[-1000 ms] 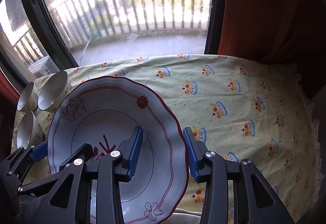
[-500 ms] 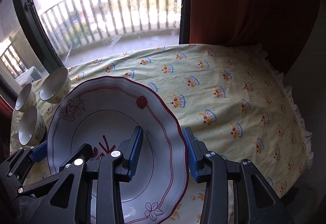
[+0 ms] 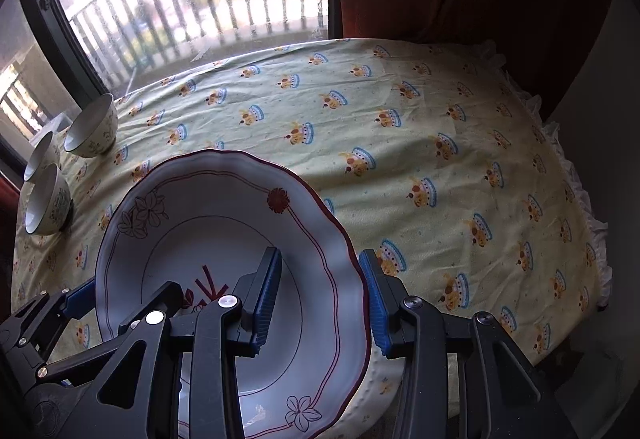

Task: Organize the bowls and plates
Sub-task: 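Lift and carry the red-rimmed dish toward the stacked plates, then lower the red-rimmed dish onto the stacked white plates with both grippers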

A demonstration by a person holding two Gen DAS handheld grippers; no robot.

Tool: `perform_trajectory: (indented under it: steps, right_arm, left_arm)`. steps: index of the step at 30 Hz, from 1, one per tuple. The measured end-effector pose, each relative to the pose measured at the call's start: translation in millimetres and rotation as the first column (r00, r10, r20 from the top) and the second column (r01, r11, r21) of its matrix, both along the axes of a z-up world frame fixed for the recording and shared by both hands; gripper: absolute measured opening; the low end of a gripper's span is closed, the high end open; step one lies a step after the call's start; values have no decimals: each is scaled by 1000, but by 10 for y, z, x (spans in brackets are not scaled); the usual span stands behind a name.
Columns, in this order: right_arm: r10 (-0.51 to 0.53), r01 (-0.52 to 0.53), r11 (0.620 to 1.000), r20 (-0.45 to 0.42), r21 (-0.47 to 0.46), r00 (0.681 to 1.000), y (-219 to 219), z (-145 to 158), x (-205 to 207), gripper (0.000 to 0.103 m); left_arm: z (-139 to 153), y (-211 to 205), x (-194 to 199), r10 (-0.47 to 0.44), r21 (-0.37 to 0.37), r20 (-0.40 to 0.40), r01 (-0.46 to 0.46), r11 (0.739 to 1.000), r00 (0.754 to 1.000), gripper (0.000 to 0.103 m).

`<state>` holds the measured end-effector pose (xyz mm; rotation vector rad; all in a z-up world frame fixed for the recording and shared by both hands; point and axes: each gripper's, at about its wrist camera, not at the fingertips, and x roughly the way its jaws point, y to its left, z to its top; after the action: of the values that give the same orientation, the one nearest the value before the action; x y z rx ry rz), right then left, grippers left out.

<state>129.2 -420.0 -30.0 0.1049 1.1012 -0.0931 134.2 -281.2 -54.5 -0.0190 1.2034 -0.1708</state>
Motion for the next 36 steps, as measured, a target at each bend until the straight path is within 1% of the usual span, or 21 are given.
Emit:
perform_trajectory:
  steps: [4,10,17,19,24,31,36]
  right_arm:
    - [22,-21,1000,-29,17,999,-155,-141,-74,44]
    - [71,-70,997,-46,20,996,-301,-278,-104,44]
    - [124,-124,992,-81,13,989,-351,-394,-89,44]
    - [133,-133,991,-95,14,987,-355,-436,-87,44]
    - [144,-143,990,-110,17,983,-366,-519,-71,44]
    - [154,-152,988,-112,32,982,-376,-516,-60,44]
    - [136,-134,991,-133,24,982,-471,-495,-116,44]
  left_arm:
    - [-94,-143,-94,21,14,-16,-20,1000,1000,64]
    - [-227,-253,-179,76,6,-39,-76,997,996,64]
    - [-356,-295,-248,122,3,-73,-123,992,990,64]
    - [-409,-288,-246,136,-3,-95,-137,991,986,64]
    - [-417,-309,-261,140,10,-82,-139,990,987,64]
    - [-416,-310,-246,140,6,-78,-140,990,987,65]
    - [-417,-313,-248,139,9,-80,-138,990,987,65]
